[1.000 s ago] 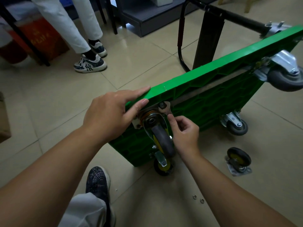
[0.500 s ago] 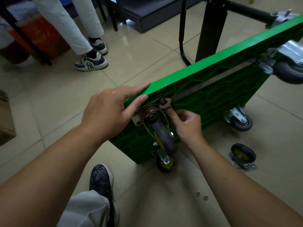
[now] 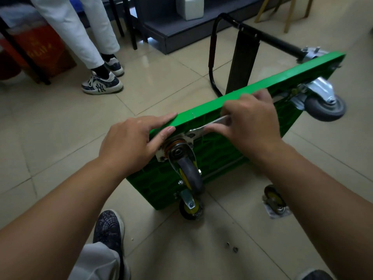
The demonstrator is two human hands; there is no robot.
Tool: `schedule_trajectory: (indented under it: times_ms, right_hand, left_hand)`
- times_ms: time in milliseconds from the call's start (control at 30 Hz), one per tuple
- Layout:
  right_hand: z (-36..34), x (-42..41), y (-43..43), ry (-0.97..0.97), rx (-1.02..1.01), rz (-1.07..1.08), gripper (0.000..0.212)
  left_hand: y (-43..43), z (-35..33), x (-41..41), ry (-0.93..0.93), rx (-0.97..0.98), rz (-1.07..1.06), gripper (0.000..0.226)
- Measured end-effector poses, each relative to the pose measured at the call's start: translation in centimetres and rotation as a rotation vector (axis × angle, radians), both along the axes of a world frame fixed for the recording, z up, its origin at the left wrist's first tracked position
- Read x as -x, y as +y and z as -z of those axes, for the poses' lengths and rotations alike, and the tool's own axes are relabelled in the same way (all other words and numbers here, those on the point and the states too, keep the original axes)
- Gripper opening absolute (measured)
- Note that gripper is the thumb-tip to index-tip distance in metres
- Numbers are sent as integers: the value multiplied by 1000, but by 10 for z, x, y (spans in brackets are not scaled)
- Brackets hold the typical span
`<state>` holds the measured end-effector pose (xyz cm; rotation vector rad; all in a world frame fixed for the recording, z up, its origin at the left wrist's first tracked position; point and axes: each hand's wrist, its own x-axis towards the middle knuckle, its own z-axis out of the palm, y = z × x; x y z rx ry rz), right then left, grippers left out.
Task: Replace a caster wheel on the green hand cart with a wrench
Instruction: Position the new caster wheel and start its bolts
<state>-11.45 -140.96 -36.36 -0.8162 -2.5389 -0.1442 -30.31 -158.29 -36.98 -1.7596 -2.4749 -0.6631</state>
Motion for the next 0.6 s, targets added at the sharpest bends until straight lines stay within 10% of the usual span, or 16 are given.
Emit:
schedule_trajectory:
  times_ms: [167,367,600]
  right_hand:
    - [-53,40,-31,-356,-656,-329,20]
    - [-55,27,-20,-355,-698,-353,21]
    - [13,-33,-16,581,649,-33,48]
  left_hand:
    - [1,-1,-3,19,-16,-2,40]
    - [0,0,1,30,14,-8,41]
    - [0,0,0,32,55,-21,45]
